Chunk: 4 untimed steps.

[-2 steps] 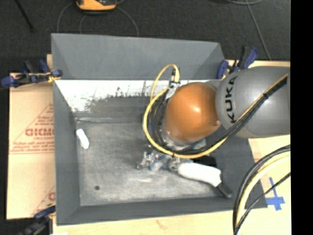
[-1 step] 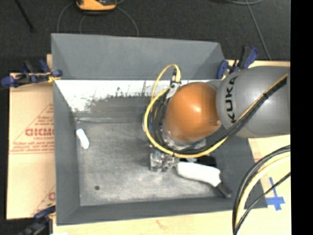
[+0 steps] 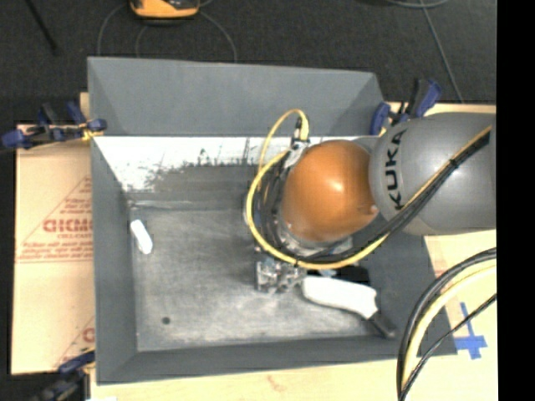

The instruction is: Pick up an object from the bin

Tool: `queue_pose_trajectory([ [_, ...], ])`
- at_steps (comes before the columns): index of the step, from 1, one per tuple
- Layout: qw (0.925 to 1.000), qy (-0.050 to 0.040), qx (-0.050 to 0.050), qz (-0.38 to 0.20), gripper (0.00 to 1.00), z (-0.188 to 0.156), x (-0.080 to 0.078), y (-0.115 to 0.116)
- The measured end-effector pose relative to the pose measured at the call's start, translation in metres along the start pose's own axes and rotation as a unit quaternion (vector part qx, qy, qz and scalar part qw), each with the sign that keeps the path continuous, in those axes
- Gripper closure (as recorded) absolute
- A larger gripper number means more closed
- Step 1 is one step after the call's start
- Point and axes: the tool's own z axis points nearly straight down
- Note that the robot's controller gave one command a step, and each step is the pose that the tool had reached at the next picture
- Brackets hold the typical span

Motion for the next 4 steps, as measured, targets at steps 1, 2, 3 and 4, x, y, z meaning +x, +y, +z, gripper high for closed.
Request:
queue_pose_trajectory([
  [1,1.0000,0.0013,-0.007,-0.006,1.00,-0.043,0.011,-0.012],
  [2,1.0000,0.0015,-0.004,-0.006,1.00,-0.093,0.015,-0.009],
  [3,0.9998,0.0008,-0.001,-0.018,1.00,-0.112,0.006,0.007],
  [4,0.9998,0.0014,-0.004,-0.021,1.00,-0.130,0.011,0.015],
])
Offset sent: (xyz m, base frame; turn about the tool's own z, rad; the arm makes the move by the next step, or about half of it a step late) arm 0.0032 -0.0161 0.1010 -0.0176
